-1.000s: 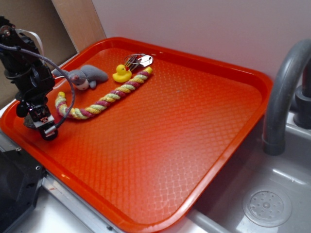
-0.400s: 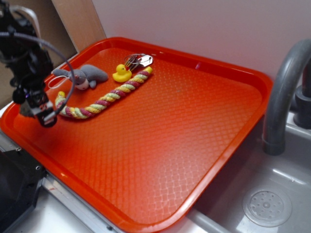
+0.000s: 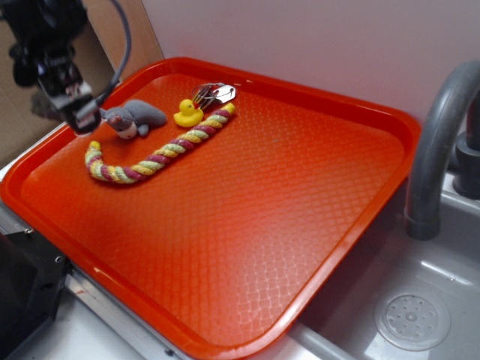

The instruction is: Grab the rock.

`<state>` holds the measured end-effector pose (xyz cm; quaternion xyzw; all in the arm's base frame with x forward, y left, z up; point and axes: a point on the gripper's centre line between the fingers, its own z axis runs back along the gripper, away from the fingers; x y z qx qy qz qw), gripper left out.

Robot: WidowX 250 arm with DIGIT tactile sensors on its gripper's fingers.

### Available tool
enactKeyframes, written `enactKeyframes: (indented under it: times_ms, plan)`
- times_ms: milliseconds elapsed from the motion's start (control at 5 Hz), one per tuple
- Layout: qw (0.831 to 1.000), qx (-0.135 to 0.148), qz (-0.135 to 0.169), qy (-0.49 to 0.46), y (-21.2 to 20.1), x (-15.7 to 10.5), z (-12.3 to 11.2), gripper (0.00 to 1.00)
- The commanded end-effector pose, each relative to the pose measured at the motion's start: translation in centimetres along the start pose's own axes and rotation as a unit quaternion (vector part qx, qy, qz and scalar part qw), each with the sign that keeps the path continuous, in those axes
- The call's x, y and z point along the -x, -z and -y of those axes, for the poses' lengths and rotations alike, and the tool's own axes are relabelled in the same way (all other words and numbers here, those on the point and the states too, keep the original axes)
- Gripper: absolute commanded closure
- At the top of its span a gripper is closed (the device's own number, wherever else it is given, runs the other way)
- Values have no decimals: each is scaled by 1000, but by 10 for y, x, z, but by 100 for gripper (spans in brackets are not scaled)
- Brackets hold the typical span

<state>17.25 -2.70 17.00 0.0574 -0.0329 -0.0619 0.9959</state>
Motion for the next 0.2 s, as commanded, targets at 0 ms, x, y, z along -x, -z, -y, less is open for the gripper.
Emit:
enactKeyframes:
  times_ms: [0]
  plan:
    - [996, 69, 53, 19, -60, -23, 20, 100]
